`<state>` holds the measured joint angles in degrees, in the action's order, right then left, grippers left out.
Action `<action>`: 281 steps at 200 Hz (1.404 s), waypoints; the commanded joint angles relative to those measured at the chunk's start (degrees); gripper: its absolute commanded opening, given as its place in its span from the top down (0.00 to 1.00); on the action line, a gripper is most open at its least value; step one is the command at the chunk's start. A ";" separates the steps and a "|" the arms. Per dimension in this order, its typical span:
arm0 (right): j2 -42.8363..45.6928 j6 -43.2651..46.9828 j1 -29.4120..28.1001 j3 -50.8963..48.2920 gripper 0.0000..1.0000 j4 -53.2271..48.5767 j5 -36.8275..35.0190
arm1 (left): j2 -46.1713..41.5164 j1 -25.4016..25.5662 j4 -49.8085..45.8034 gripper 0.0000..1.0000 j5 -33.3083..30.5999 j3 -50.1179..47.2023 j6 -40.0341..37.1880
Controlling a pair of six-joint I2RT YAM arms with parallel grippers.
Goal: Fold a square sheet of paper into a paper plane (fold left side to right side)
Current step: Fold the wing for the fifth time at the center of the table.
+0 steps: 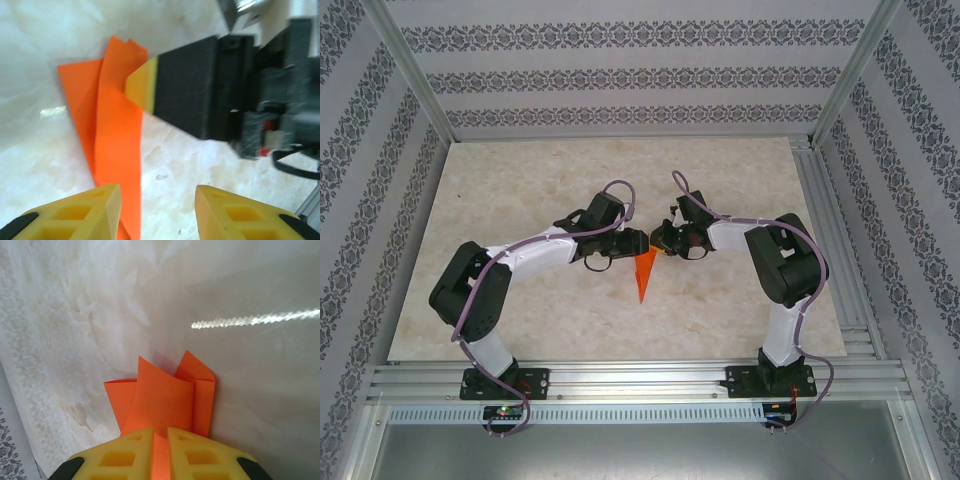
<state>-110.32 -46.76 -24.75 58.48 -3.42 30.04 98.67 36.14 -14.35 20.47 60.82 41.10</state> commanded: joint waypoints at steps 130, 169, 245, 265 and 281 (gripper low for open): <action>3.56 2.67 -0.06 -0.39 0.76 0.96 0.71 | 10.04 -0.02 4.88 0.95 5.29 0.97 2.69; 8.54 4.04 2.41 -2.19 0.67 0.26 1.39 | 9.59 0.00 5.06 0.96 5.71 0.87 2.43; 3.37 1.27 2.80 0.22 0.45 2.68 5.58 | 9.65 0.03 5.02 0.96 6.27 1.32 2.39; 2.28 0.88 2.36 0.97 0.42 3.41 5.95 | 9.70 -0.02 4.69 0.96 6.12 1.41 2.22; 1.77 0.91 2.03 1.54 0.42 3.42 5.90 | 9.67 -0.02 4.52 0.96 5.99 1.54 2.07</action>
<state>-107.66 -45.28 -21.76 57.58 -2.42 34.44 108.22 36.14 -11.16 25.69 60.77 43.92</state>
